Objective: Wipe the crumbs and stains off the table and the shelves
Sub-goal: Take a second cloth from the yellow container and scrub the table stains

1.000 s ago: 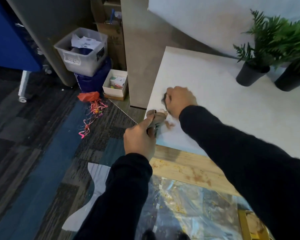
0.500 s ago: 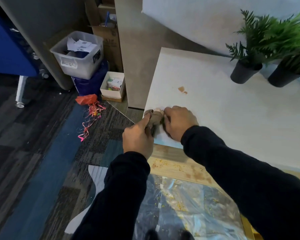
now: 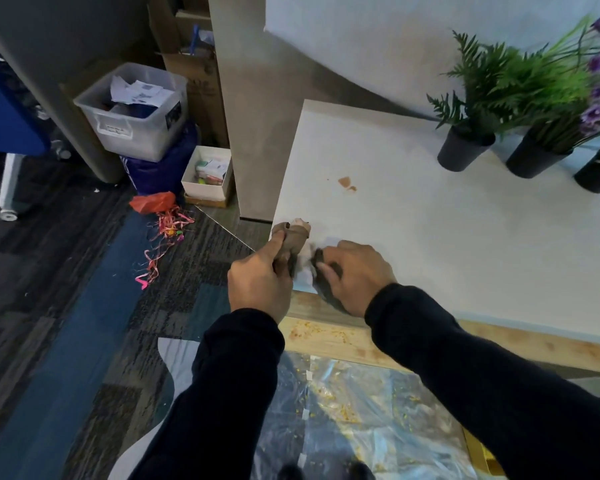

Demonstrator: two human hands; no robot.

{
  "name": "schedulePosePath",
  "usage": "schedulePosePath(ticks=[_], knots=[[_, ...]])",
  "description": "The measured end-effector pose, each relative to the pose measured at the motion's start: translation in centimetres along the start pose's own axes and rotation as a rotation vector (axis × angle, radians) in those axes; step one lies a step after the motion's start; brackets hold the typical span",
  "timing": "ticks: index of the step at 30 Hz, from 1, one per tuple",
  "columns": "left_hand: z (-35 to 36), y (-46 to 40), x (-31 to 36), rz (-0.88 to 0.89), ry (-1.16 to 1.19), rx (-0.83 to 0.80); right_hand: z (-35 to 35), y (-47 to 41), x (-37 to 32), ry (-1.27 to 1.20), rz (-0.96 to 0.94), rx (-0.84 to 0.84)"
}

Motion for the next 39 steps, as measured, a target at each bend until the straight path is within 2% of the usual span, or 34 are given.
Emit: schedulePosePath(ticks=[2, 7, 13, 19, 25, 31, 39], knots=[[-0.1, 0.0, 0.0, -0.005, -0.002, 0.016, -0.2, 0.1, 0.8, 0.0, 0.035, -0.009], [-0.7, 0.1, 0.9, 0.012, 0.029, 0.048, -1.4, -6.9, 2.4, -0.053, 0.264, -0.017], [-0.7, 0.1, 0.8, 0.023, 0.014, 0.05, -0.6, -4.9, 1.9, 0.046, 0.21, -0.201], [-0.6, 0.0, 1.0, -0.016, 0.0, 0.0, -0.8, -8.3, 0.8, 0.081, 0.177, -0.191], [-0.4, 0.0, 0.3, -0.053, 0.029, -0.01, 0.8, -5.9, 0.2, 0.071, 0.133, -0.357], [-0.4, -0.2, 1.0, -0.039, -0.033, -0.03, -1.4, -9.5, -0.2, 0.1, 0.163, -0.199], [-0.2, -0.1, 1.5, -0.061, -0.113, -0.06, -0.4, -3.5, 3.6, 0.045, 0.22, -0.355]])
Point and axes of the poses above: each hand's wrist, its own y-axis away from the middle knuckle, its own z-axis out of the palm, x = y × z, the point moved 9 cm from there along -y, towards the middle knuckle, and after that the axes turned 9 degrees about x, right-handed, at the moved point
